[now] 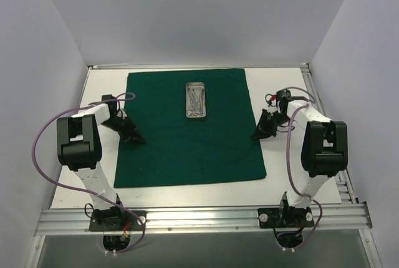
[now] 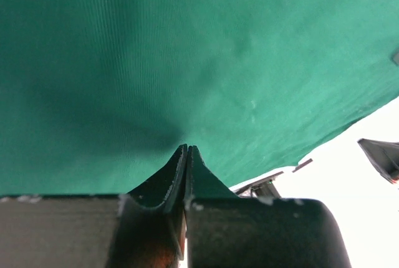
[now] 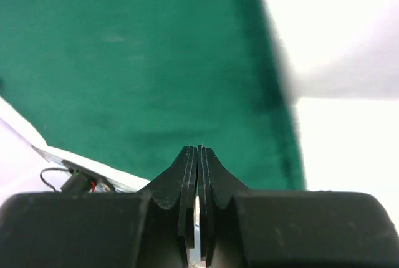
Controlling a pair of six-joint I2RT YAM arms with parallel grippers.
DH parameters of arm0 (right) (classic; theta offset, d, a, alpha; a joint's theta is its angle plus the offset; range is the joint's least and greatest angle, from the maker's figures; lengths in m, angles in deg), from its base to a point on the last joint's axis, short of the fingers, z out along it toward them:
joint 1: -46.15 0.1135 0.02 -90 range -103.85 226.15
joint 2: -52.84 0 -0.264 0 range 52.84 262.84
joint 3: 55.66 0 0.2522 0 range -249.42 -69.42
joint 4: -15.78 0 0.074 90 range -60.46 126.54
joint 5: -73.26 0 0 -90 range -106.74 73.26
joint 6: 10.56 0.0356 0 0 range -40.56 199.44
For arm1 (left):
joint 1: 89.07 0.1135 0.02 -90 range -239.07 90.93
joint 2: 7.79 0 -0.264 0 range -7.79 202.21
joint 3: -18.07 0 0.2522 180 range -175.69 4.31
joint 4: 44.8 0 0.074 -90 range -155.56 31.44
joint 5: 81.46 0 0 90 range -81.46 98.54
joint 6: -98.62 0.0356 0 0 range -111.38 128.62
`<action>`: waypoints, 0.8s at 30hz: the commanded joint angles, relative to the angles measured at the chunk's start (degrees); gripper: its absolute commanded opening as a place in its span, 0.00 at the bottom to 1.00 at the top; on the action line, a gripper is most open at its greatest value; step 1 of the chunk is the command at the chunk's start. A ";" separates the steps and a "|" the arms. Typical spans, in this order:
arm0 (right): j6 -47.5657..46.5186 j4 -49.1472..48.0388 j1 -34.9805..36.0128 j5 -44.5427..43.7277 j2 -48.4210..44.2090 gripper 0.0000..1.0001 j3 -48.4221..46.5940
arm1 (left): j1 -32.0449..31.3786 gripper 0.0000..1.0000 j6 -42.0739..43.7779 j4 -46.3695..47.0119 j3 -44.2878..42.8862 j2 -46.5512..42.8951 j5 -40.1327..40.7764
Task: Open and lay out the surgical kit
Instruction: Smooth out the surgical kit at the center of the board.
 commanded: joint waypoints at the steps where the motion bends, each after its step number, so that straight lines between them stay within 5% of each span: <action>1: -0.14 6.28 4.23 2.73 -5.36 0.00 -5.15 | 0.11 0.05 2.12 -4.02 -2.85 -9.45 2.54; 6: 1.26 2.42 13.80 6.33 -3.44 0.00 -5.07 | -0.95 0.08 2.30 -4.99 -0.75 -14.30 0.96; 12: 6.01 -9.00 16.20 9.15 0.96 0.00 3.45 | -2.36 0.02 -1.03 -4.20 6.72 -14.56 2.09; 18: 6.88 -9.37 15.67 2.74 2.11 0.00 10.13 | -1.57 0.02 -3.24 -5.86 9.36 -14.13 7.46; 24: 8.91 -3.49 15.41 -6.31 -6.06 0.00 9.89 | -1.04 0.02 -2.01 -6.39 6.21 -18.16 9.92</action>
